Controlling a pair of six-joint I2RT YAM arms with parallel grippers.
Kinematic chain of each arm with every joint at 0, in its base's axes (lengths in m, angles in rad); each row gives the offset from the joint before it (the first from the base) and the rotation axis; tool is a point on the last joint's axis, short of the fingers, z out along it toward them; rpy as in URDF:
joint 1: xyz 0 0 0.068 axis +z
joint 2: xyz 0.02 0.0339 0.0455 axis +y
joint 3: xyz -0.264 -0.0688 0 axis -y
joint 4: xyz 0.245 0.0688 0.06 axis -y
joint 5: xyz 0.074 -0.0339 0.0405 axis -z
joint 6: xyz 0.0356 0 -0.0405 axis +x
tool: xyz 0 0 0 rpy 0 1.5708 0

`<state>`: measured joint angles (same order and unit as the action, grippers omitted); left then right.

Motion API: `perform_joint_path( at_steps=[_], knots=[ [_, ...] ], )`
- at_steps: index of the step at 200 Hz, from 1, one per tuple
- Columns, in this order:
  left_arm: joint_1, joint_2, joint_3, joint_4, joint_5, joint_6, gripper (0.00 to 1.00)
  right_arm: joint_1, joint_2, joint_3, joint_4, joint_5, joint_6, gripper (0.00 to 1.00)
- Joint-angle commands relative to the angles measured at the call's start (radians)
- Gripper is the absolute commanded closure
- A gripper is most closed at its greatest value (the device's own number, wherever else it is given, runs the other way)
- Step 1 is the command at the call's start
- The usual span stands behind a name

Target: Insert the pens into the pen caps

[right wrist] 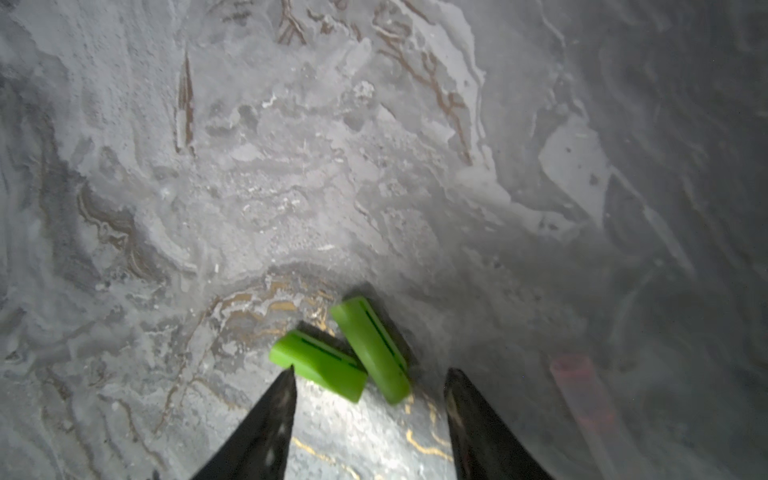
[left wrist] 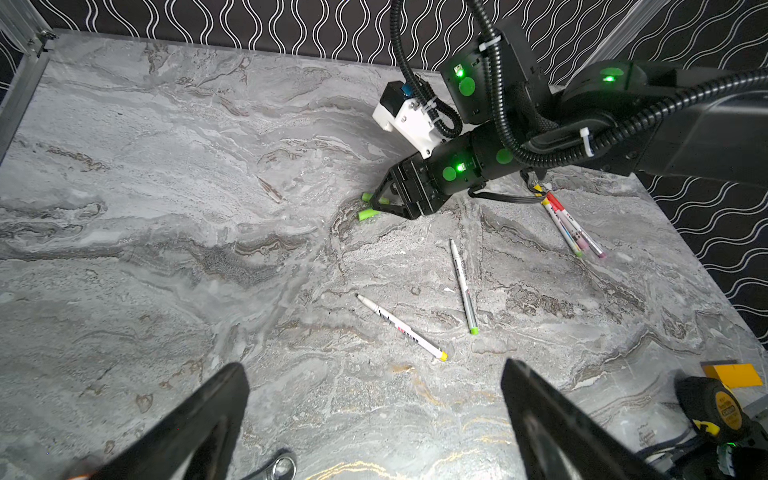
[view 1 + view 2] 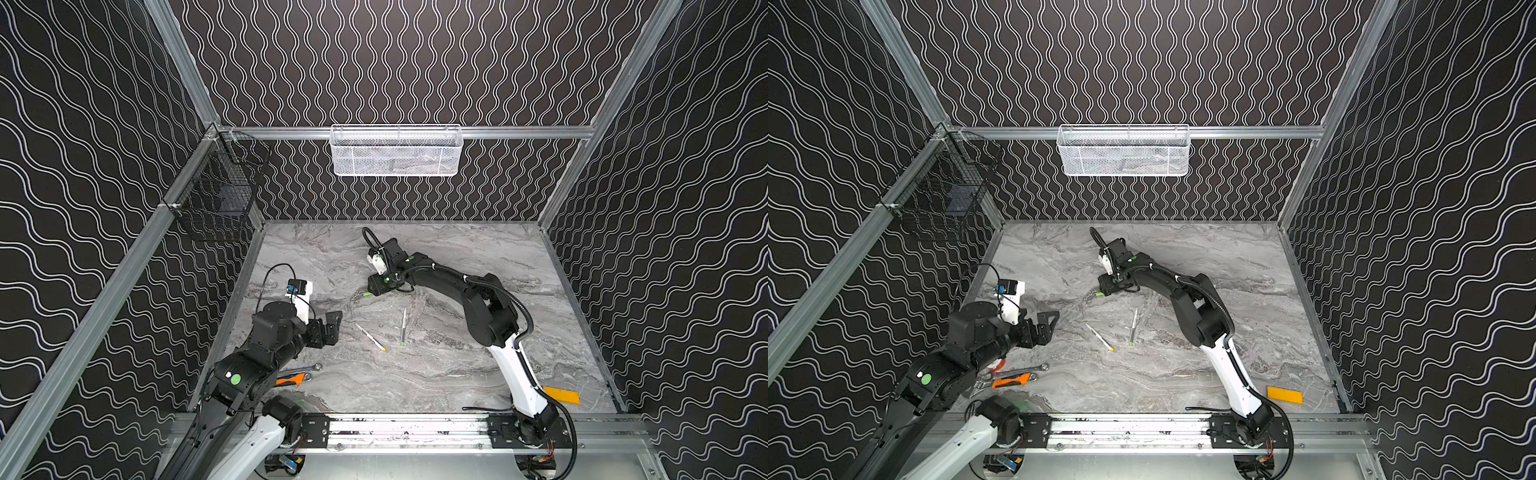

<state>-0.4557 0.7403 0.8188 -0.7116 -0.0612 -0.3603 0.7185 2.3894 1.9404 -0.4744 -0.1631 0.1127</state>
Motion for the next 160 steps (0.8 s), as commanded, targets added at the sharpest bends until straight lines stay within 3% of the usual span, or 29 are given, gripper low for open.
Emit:
perform_joint_path(
  at_steps=[1,59,160],
  knots=[
    [0.003,-0.001,-0.003,0.038,0.007,0.017,0.01,-0.001,0.020,0.031,0.019,-0.018,-0.013,0.44],
    [0.002,-0.009,-0.005,0.046,0.010,0.019,0.01,0.000,0.039,0.037,-0.017,0.026,-0.047,0.65],
    [0.002,-0.018,-0.011,0.053,0.017,0.018,0.01,0.006,-0.029,-0.089,-0.051,0.133,-0.120,0.88]
  ],
)
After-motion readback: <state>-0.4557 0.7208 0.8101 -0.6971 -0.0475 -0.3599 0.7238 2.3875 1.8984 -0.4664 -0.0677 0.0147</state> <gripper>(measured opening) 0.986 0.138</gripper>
